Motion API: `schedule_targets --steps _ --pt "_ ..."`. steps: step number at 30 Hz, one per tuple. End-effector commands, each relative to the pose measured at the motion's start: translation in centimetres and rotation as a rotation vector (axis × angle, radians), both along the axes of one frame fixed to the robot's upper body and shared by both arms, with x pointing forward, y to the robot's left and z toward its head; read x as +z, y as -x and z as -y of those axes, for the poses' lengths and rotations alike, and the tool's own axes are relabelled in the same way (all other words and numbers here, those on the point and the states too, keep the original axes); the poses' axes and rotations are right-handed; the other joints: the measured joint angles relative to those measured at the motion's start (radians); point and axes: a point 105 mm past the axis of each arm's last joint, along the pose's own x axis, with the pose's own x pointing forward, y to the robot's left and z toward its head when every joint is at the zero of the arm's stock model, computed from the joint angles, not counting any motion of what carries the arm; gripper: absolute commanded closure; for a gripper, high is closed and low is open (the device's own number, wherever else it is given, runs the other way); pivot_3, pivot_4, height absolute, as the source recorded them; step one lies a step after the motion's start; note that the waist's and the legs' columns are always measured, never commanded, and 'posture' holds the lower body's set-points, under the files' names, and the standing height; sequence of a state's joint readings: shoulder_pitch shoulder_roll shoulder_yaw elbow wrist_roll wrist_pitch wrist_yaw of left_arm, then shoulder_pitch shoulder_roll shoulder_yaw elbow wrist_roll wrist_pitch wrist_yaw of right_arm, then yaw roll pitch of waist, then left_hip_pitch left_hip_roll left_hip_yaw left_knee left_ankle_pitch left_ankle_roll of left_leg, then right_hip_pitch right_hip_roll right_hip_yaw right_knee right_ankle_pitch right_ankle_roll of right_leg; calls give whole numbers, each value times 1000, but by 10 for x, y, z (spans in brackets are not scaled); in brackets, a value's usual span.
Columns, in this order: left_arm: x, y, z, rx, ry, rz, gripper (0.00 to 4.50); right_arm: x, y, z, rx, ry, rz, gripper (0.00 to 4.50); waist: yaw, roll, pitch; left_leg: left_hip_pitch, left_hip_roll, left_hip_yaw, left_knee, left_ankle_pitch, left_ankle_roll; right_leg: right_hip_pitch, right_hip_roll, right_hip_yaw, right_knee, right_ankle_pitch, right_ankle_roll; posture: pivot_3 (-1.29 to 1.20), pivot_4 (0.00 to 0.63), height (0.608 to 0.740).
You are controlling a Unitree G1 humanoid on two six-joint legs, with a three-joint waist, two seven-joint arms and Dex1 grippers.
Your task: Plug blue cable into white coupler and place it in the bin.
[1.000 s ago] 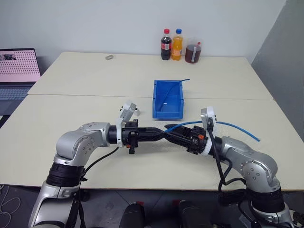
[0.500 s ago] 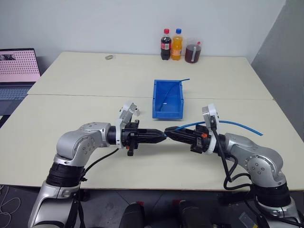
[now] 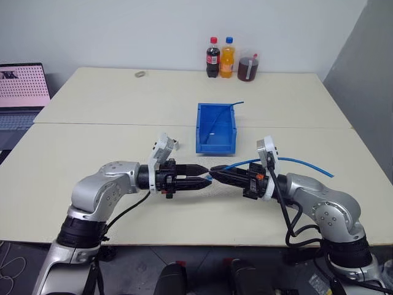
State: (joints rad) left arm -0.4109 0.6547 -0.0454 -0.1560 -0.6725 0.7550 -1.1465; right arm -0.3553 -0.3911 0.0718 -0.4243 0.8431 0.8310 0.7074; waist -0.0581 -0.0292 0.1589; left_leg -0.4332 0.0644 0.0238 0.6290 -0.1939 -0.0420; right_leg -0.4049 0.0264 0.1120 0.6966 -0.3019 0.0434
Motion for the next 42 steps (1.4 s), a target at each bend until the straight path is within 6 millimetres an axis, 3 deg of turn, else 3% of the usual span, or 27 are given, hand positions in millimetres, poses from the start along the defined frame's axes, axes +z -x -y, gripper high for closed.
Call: schedule_targets --steps 1,6,11,18,32,40,42 --pt "6 8 -11 25 -44 74 1115 11 -4 3 -29 -25 63 4425 -1 0 0 0 0 0 0 0 0 0 0 0 0 0 0 0 150 740" --pt "-1 -5 -31 222 -65 115 3 11 -12 8 -86 -18 88 4426 1 0 1 0 0 1 0 0 0 0 -1 0 0 0 0 0 150 740" --pt "-11 -38 -59 532 -139 179 0 7 -14 10 -112 6 106 4426 2 0 1 0 0 0 0 0 0 0 -1 0 0 0 0 0 150 740" --pt "-32 -79 -83 686 -340 240 0 3 -18 6 -142 14 121 4428 3 -1 1 0 0 0 0 0 0 0 -1 0 0 0 0 0 150 740" --pt "-53 -142 -53 669 -423 283 0 2 -19 4 -173 24 136 4428 18 -4 3 -1 -1 1 0 0 0 0 -1 -1 -1 0 0 0 150 740" --pt "-56 -155 -39 675 -419 274 0 1 -18 4 -177 30 136 4428 26 -4 3 -1 -1 1 0 0 0 0 -1 -1 -1 0 0 0 150 740" --pt "-56 -157 -37 681 -415 268 364 1 -18 4 -177 32 137 4428 26 -4 3 -1 -1 1 0 0 0 0 -1 -1 -1 0 0 0 150 740"
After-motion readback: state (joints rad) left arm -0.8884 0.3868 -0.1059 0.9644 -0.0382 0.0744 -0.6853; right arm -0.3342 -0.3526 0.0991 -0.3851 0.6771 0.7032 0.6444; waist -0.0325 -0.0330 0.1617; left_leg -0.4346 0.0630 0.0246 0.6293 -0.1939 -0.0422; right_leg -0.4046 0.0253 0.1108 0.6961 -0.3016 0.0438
